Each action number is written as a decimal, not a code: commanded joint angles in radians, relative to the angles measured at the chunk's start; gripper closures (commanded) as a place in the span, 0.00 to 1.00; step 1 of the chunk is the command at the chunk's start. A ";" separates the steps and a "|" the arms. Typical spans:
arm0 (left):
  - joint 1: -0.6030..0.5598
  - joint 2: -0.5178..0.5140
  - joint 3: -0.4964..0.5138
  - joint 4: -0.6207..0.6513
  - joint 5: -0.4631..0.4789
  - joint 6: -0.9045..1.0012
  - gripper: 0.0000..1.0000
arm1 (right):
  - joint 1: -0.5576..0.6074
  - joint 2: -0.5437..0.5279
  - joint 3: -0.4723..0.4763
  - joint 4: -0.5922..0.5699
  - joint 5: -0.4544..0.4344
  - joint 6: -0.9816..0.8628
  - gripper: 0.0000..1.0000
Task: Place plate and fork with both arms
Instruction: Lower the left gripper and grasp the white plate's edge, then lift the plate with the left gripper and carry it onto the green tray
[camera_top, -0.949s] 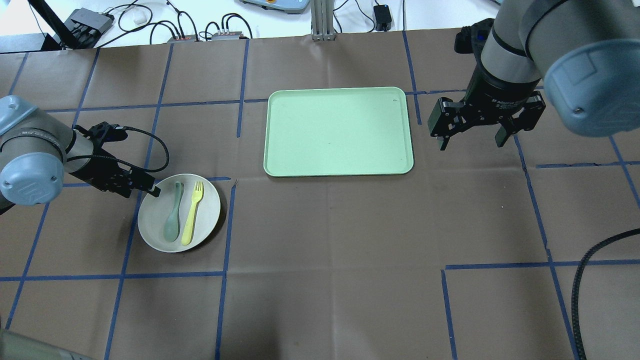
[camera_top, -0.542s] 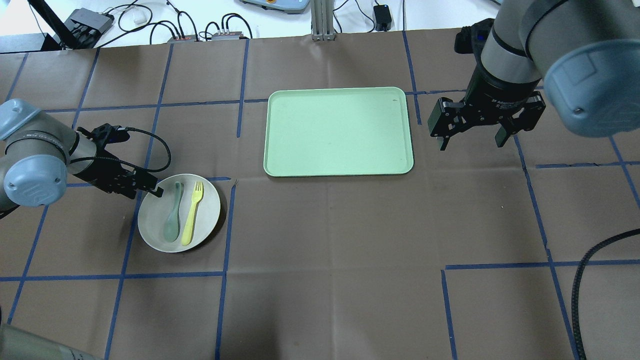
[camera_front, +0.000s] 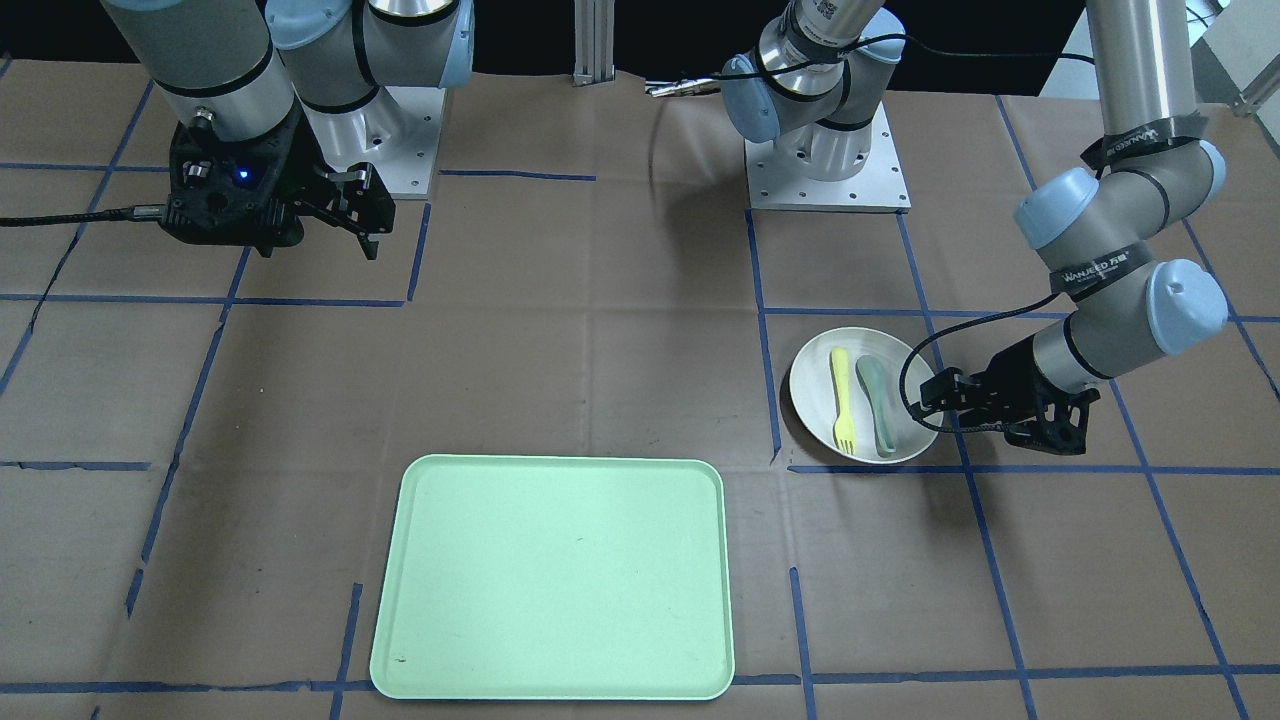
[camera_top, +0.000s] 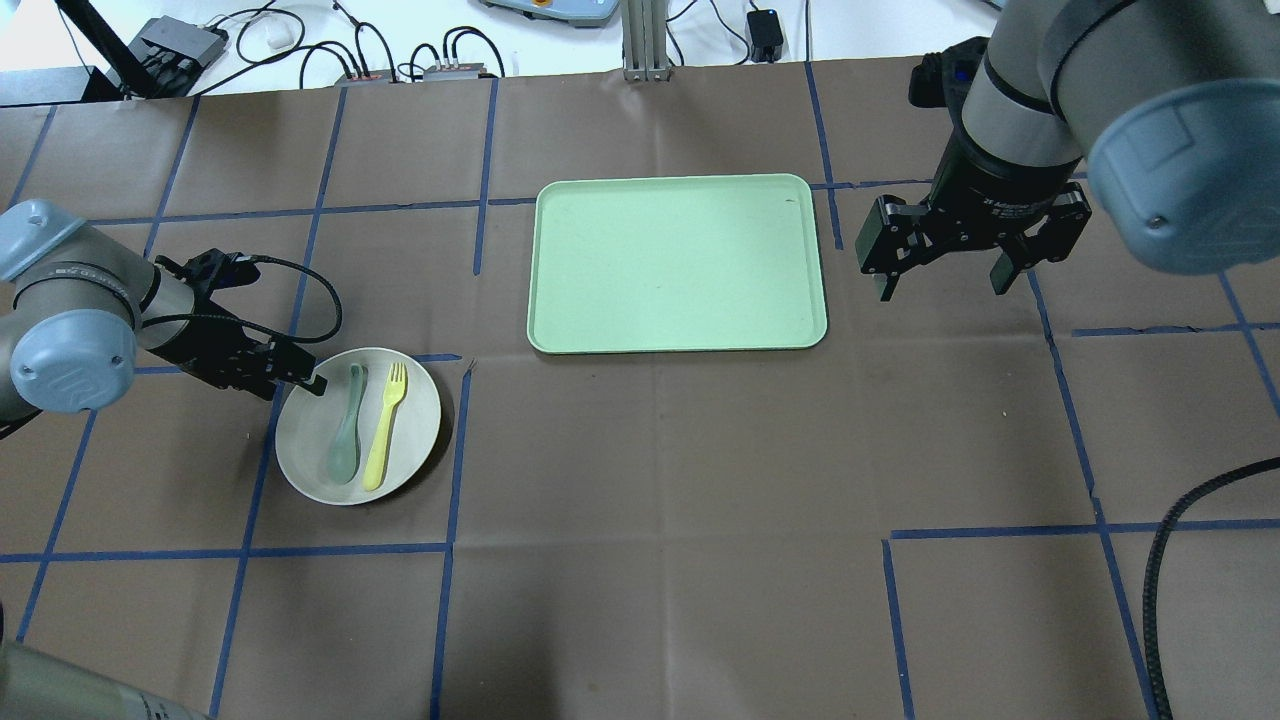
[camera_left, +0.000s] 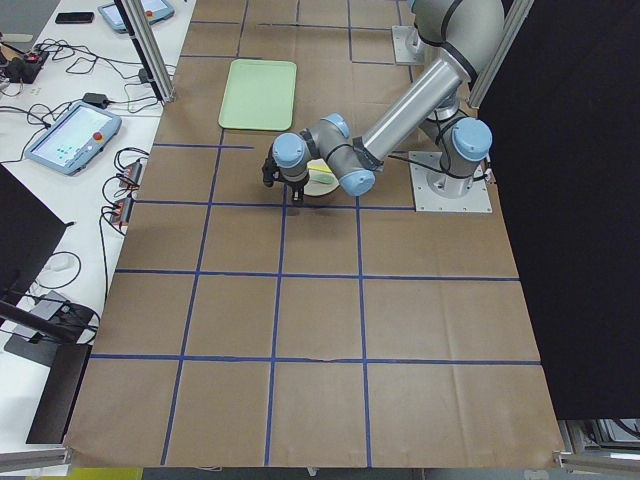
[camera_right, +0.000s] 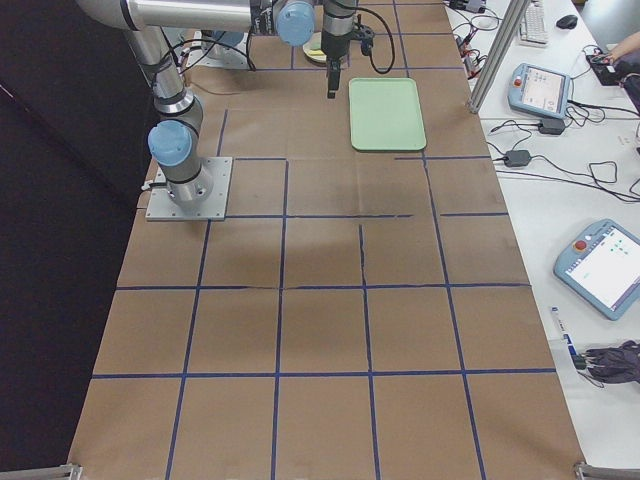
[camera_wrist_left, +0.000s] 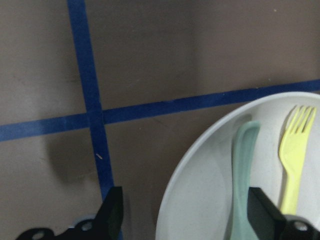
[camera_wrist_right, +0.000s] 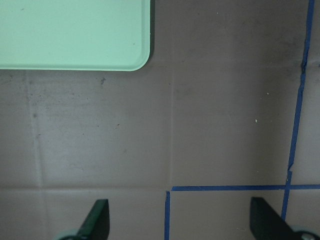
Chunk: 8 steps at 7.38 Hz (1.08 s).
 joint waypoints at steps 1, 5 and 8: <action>0.008 -0.008 -0.002 -0.001 0.000 0.000 0.38 | 0.000 0.000 0.000 0.000 0.000 0.000 0.00; 0.008 -0.005 -0.005 -0.008 0.000 0.001 0.95 | 0.000 0.000 0.000 0.000 0.000 0.000 0.00; 0.000 0.015 -0.003 -0.011 -0.003 0.001 1.00 | 0.000 0.000 0.000 0.000 0.000 0.000 0.00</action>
